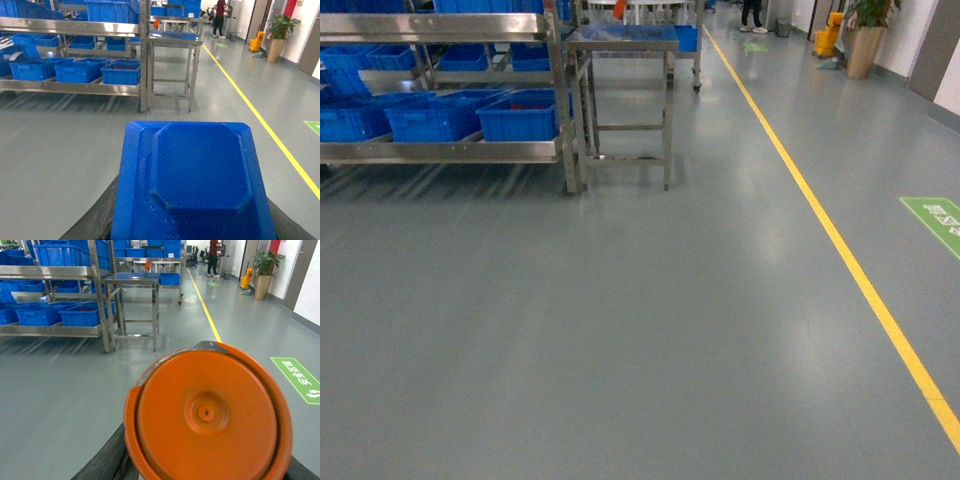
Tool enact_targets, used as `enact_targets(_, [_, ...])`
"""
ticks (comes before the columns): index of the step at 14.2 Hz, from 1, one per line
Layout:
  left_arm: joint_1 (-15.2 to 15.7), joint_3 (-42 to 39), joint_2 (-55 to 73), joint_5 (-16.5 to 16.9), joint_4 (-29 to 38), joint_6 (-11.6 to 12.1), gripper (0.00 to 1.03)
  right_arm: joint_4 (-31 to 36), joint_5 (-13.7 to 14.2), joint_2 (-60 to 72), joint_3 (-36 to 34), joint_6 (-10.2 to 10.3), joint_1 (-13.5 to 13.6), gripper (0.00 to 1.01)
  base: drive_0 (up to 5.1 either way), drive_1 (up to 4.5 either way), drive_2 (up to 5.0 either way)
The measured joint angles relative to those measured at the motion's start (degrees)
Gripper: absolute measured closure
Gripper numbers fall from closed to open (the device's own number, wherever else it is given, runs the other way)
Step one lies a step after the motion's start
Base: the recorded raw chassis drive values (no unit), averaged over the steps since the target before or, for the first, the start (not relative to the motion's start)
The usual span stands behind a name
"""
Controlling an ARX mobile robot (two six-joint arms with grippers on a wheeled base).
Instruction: Sort blue parts and orange caps into right shelf containers
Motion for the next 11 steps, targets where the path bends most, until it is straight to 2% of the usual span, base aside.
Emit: enact_targets(11, [0.0,-0.02,0.0,0.0,0.15,0.0,0.61,-0.02,0.0,0.0,0.0,0.0,0.0,0.57,0.0,4.26,-4.3])
